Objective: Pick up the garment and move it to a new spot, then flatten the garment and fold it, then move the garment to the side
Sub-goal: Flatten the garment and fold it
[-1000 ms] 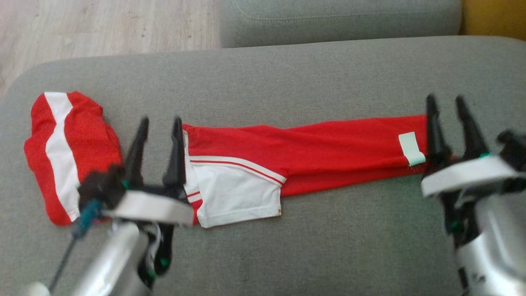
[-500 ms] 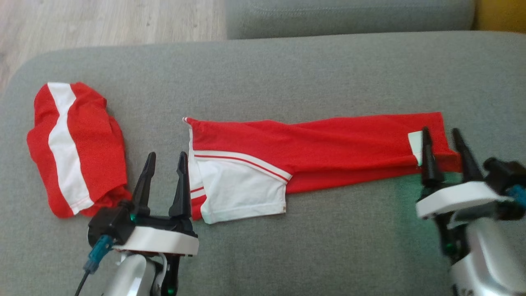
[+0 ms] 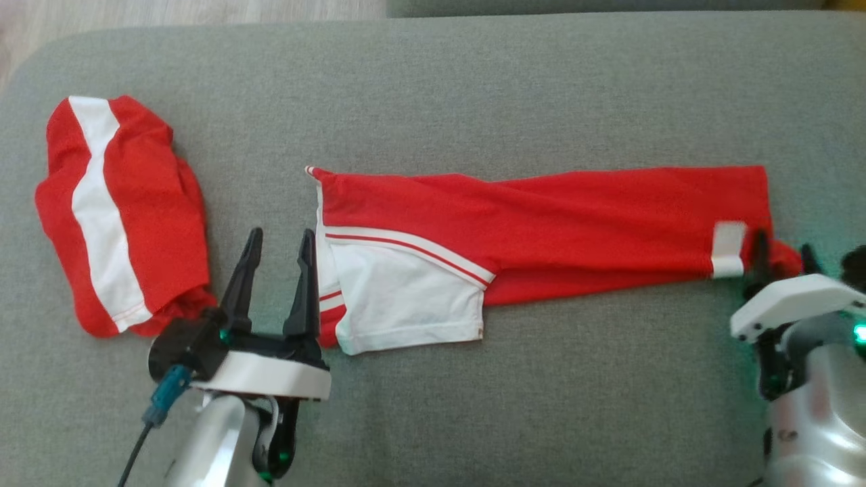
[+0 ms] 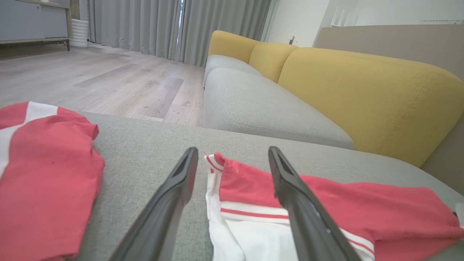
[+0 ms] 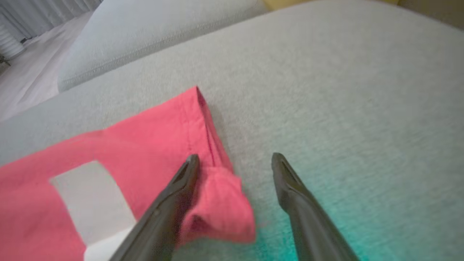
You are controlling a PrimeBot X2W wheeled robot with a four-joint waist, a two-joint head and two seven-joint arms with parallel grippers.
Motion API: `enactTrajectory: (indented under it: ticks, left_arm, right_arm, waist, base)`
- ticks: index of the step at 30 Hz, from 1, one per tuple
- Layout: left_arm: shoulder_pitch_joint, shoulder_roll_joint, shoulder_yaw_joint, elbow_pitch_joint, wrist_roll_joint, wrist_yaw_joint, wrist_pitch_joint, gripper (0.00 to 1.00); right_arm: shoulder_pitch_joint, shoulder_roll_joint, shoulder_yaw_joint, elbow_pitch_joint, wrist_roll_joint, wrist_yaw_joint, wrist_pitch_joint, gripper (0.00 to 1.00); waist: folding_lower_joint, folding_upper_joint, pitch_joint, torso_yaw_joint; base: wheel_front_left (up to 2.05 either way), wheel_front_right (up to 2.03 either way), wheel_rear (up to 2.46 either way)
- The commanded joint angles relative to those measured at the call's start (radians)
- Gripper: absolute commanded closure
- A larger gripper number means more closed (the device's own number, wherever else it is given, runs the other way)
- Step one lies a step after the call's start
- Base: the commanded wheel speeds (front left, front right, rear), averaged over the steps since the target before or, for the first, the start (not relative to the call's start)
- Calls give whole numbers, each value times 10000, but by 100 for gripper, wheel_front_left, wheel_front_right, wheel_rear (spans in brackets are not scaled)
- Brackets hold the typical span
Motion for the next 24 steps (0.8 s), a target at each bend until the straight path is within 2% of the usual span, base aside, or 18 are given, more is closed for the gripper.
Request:
enactTrajectory:
  ticks: [1, 12, 13, 14, 15, 19, 24]
  left_arm:
    - [-409, 9, 375, -286, 95, -47, -91, 0]
    - [-507, -135, 609, -278, 222, -212, -91, 0]
    - [-505, -141, 626, -275, 238, -221, -91, 0]
    - [-504, -147, 648, -276, 251, -228, -91, 0]
    - [-501, -153, 674, -276, 262, -235, -91, 0]
    - [-440, -168, 757, -240, 311, -260, -91, 0]
    - [-390, -184, 823, -275, 344, -281, -91, 0]
  right_arm:
    - [-346, -15, 273, -166, 43, 67, 3, 0]
    - [-667, -12, 1147, 1583, 504, 67, -415, 0]
    - [-697, -12, 1201, 1671, 513, 67, -474, 41]
    - [-730, -12, 1240, 1717, 501, 67, -573, 87]
    - [-764, -12, 1252, 1732, 467, 67, -688, 100]
    - [-861, -11, 979, 1605, 158, 67, -1101, 100]
    - [-839, -124, 5, 981, -447, 67, -1260, 100]
  waist:
    - [-2, 0, 24, 11]
    - [-2, 0, 143, -81]
    - [-2, 0, 146, -94]
    - [-2, 0, 150, -109]
    - [-2, 0, 144, -126]
    - [-2, 0, 40, -221]
    - [-2, 0, -127, -354]
  base:
    - [0, 0, 0]
    - [0, 0, 0]
    - [0, 0, 0]
    - [0, 0, 0]
    - [0, 0, 0]
    - [0, 0, 0]
    - [0, 0, 0]
